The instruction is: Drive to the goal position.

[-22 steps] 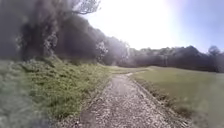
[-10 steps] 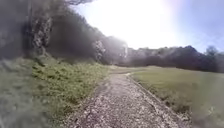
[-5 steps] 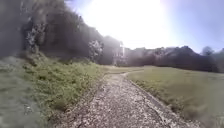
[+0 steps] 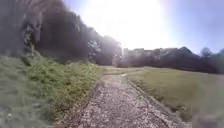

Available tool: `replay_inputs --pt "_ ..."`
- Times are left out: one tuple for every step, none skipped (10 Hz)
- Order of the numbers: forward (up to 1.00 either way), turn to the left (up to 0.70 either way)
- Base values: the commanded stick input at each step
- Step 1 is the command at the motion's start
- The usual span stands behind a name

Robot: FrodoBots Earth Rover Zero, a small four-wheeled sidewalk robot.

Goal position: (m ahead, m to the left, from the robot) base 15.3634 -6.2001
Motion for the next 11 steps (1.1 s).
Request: replay_inputs --pt "0.50 0.00" --pt "0.50 0.00" --pt "0.50 0.00" --pt "0.50 0.00" --pt "0.50 0.00" --pt "0.50 0.00" --pt "0.50 0.00" --pt "0.50 0.00" --pt "0.50 0.00" --pt "0.50 0.00" --pt "0.50 0.00"
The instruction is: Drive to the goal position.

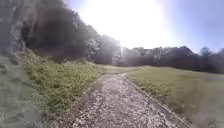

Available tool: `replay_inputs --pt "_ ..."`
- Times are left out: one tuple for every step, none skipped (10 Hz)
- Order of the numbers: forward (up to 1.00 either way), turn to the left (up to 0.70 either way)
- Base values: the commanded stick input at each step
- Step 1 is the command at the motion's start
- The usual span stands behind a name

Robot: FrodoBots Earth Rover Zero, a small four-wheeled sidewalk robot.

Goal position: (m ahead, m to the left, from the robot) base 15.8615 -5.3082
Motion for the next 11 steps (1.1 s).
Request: replay_inputs --pt "0.50 0.00" --pt "0.50 0.00" --pt "0.50 0.00" --pt "0.50 0.00" --pt "0.50 0.00" --pt "0.50 0.00" --pt "0.50 0.00" --pt "0.50 0.00" --pt "0.50 0.00" --pt "0.50 0.00" --pt "0.50 0.00"
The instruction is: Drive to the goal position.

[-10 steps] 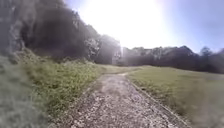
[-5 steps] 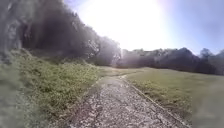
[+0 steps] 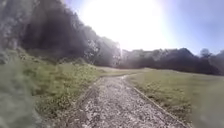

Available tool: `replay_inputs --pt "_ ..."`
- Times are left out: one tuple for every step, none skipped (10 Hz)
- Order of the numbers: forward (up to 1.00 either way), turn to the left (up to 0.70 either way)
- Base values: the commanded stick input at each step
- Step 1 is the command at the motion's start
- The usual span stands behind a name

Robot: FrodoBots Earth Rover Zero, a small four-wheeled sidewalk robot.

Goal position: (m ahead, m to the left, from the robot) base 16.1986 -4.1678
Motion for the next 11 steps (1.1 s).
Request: replay_inputs --pt "0.50 0.00" --pt "0.50 0.00" --pt "0.50 0.00" --pt "0.50 0.00" --pt "0.50 0.00" --pt "0.50 0.00" --pt "0.50 0.00" --pt "0.50 0.00" --pt "0.50 0.00" --pt "0.50 0.00" --pt "0.50 0.00"
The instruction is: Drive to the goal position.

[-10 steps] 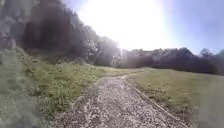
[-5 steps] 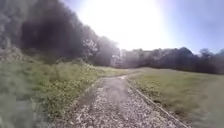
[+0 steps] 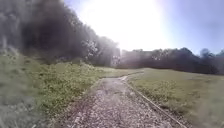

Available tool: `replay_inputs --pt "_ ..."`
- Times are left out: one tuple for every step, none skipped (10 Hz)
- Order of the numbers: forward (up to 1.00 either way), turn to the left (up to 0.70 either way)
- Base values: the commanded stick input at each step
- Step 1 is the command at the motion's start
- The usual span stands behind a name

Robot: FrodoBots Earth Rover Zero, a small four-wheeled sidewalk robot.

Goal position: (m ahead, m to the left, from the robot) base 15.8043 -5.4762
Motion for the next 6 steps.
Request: replay_inputs --pt "0.50 0.00" --pt "0.50 0.00" --pt "0.50 0.00" --pt "0.50 0.00" --pt "0.50 0.00" --pt "0.50 0.00"
